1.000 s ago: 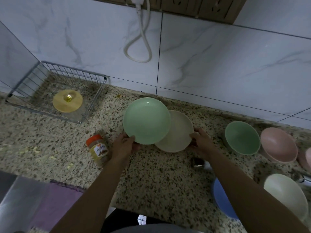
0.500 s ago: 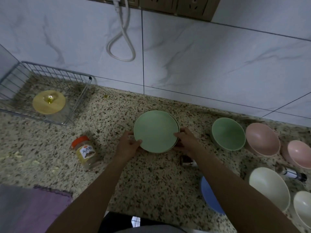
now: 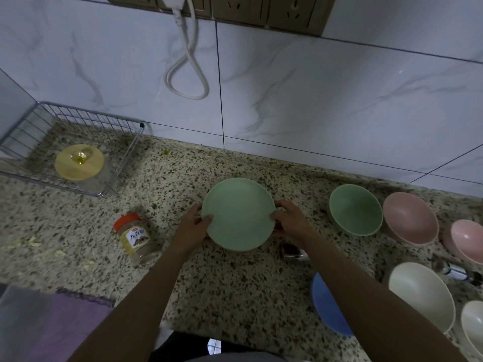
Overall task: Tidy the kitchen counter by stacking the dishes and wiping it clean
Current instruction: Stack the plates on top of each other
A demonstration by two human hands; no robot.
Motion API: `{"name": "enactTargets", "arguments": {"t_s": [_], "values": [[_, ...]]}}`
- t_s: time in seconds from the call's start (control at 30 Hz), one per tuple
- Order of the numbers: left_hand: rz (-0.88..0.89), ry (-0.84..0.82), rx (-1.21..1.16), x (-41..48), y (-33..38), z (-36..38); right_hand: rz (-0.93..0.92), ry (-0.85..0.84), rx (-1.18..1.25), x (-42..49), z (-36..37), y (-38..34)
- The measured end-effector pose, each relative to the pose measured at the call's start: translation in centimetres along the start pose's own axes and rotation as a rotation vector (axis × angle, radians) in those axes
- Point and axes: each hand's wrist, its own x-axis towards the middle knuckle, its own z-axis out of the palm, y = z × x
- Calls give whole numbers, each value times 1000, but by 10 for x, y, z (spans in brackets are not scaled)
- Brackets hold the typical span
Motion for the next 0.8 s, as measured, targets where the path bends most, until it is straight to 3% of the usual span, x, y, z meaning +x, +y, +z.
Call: {"name": "enactTargets", "arguments": {"t_s": [0.1,0.3,0.6,0.8], "values": [[3,0,-75,-10,10,-7,-28,-32,-7,-8,0,-8],[196,78,-22,-21,25,-23,-88,-50,-77,-18,18,-29],[190,156,-206,-28,70,-85,-252,-110,-101,-24,68,-100],[318,270,-71,-31,100,-147,-365,-143,-31,-39,123,-155]]}}
